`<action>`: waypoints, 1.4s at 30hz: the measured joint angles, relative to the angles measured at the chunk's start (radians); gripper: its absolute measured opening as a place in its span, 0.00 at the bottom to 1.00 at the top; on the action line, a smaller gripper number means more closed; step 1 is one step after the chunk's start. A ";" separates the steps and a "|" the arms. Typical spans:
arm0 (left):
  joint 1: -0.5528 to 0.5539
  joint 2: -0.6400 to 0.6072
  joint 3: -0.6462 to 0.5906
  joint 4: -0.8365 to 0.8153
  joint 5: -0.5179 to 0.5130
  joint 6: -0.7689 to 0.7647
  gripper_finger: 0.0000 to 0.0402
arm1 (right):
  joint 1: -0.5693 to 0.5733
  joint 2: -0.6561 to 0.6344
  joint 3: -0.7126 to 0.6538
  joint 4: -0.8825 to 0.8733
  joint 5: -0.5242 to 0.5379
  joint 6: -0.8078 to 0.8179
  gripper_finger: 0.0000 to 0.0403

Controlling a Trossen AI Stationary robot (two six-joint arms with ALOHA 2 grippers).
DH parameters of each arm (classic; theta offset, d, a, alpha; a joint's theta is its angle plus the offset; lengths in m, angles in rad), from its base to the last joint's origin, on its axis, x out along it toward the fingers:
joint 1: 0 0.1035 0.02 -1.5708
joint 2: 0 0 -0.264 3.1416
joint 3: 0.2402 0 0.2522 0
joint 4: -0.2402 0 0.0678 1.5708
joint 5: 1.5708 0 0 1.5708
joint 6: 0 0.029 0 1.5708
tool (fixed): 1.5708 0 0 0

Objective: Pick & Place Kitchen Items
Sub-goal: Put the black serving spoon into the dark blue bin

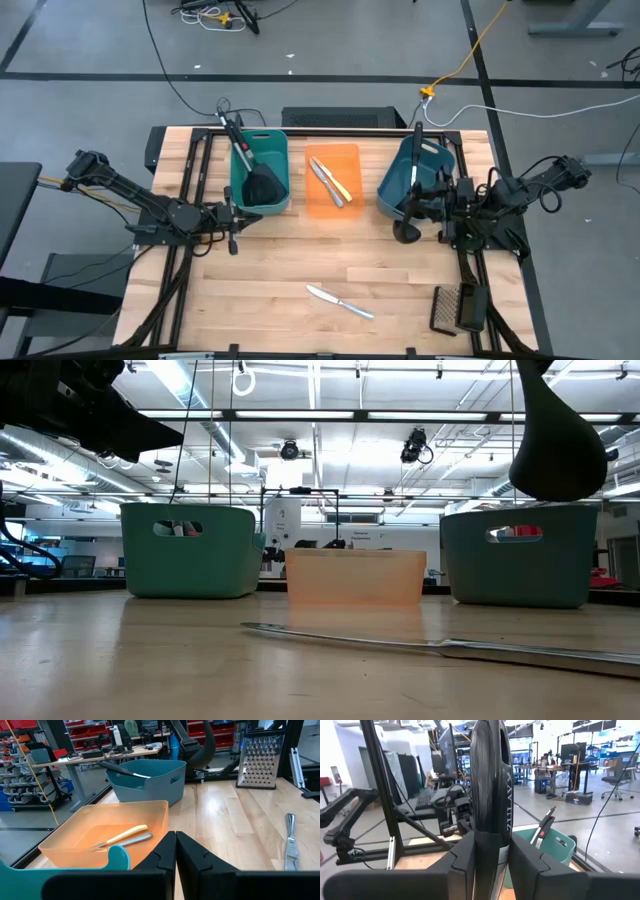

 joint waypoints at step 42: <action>0.000 0.000 0.000 0.000 -0.003 -0.004 0.04 | -0.617 0.463 0.185 -0.215 0.338 0.297 0.22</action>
